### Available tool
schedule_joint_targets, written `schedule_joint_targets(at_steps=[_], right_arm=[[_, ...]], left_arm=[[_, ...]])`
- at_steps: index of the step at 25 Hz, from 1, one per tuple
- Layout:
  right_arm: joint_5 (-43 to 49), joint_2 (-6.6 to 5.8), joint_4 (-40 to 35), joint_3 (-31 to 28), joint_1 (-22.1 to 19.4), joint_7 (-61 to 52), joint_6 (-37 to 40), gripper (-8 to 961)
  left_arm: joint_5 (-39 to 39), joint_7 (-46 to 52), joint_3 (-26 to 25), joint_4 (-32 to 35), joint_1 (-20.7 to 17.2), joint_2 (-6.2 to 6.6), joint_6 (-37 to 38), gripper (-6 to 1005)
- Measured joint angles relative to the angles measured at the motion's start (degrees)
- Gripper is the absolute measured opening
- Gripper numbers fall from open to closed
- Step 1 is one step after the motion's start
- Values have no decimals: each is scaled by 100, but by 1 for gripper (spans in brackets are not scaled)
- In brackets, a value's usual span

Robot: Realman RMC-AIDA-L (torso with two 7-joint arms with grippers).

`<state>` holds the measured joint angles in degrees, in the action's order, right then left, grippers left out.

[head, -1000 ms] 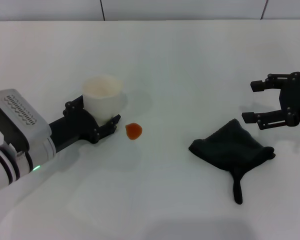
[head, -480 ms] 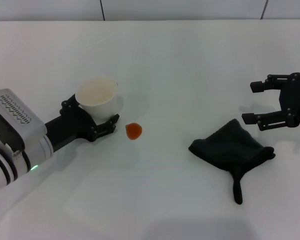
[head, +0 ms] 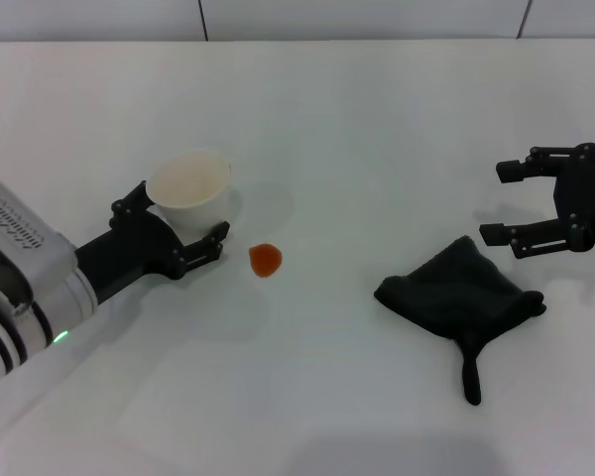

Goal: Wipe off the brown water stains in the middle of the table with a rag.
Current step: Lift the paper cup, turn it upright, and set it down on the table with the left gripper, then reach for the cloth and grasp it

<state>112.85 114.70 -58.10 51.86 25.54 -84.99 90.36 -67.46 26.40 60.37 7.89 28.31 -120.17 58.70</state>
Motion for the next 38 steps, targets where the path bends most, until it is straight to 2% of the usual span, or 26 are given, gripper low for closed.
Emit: schedule_joint_targets(at_steps=[8,16,24,27,31,33,38], right_arm=[[0,0,-16,0,10,0,0,856],[-11,0,-27,0,-7,0,-1,856],[-45,-1,-50,-31,-30,-43,36,856],[-45,-6,-91,-54,-51,-59,78,856],[-21,-6,-296,-22,-94,-216,167,856],[25,-8,-425,-4,-96,-373,261,856],[430,-7,-956,93,-95,-1035,520,856]], left_arm=[[242,111,1,-4,-272,10,336,894],[243,656,10,-8,-486,32,669,894],[-157,1478,34,235,-890,152,1330,894],[-476,1938,36,775,-1282,175,1508,894],[-1114,2742,28,1957,-1860,182,1722,894],[-1568,3194,7,2525,-2019,188,1830,894],[-2535,4109,-7,3470,-1996,247,2221,894]])
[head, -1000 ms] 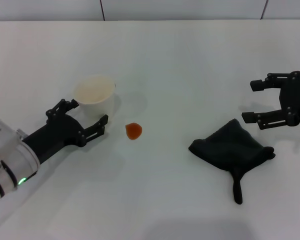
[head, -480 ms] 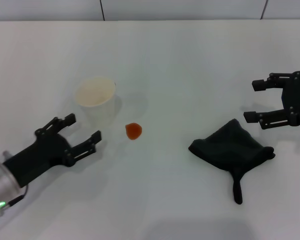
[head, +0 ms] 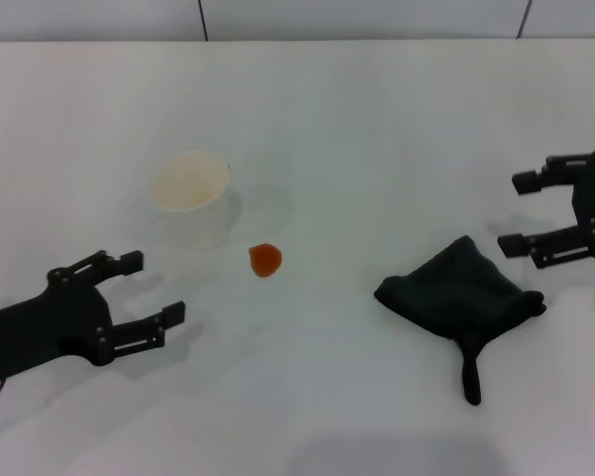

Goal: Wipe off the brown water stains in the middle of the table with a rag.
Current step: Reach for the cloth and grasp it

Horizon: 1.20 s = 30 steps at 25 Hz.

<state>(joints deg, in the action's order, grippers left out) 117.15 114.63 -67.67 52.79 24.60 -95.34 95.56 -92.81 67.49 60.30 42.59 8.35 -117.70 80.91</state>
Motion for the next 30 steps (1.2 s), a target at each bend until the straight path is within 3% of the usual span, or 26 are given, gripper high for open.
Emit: schedule_joint_targets(at_steps=[9,17,20,30], right_arm=[[864,4,-830,949,249,-1458,176,797],[1126,15,-1022,1724,452,-2039,171,755],[1260,49,-1044,2050,530,-2184,41,755],[1553,64,-900,3031,726,-2528,-702,753]], left_arm=[[-1382,1147,-5,1207,506,56,1075,893],[-1801,1654,3,2268,582,81,1776,893],[-2116,1839,27,2623,622,35,1889,893],[-2422,1987,43,2750,823,-92,2078,893]])
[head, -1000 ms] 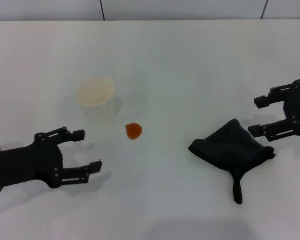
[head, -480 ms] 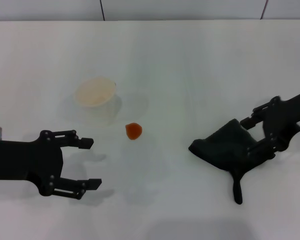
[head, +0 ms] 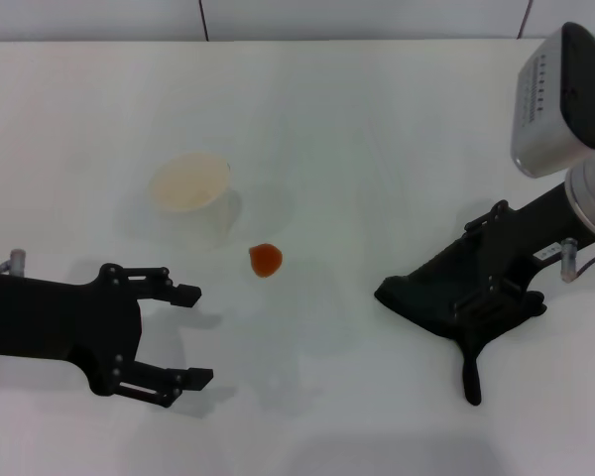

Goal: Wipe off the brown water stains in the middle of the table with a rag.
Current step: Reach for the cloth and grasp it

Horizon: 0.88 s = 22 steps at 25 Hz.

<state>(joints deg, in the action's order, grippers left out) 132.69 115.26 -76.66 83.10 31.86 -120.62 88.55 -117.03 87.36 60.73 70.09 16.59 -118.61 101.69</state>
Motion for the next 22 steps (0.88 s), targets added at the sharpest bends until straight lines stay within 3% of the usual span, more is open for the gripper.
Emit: schedule_joint_targets(at_steps=[11,22], right_arm=[[74,5,481,156,36,121,-550,736],[175,5,726,213,71,161,-609,713]], left_arm=[[-12,-46,110,7,-19,-36,-58,892],[-8,-50,150,13,2,-39,-109,892]])
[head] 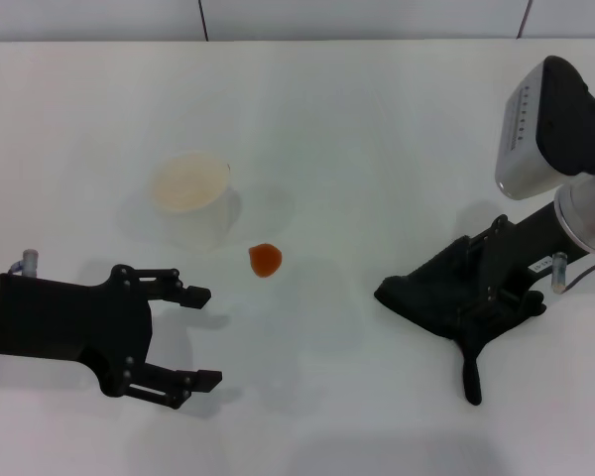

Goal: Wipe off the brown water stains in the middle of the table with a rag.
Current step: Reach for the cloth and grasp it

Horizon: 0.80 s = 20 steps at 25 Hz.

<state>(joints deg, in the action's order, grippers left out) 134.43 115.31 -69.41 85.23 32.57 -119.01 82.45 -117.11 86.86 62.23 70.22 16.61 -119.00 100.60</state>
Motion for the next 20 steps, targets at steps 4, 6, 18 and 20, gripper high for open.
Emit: schedule_joint_targets(at_steps=[4,6,18,20], right_arm=[[47,0,83,96,24,0,-9,705],[71,0,99,134,31,0,-13,663],[92,-1,59,170,53,1,-76,183],[93,-1,70,186,80,1,-78,125]], left_arm=[[16,-4,0,0,0,0,0,892],[30,-9,0,1,0,0,0,892],[45,-12,7,0,0,-8,1,892],[49,-12,8,0,0,-9,2,892]])
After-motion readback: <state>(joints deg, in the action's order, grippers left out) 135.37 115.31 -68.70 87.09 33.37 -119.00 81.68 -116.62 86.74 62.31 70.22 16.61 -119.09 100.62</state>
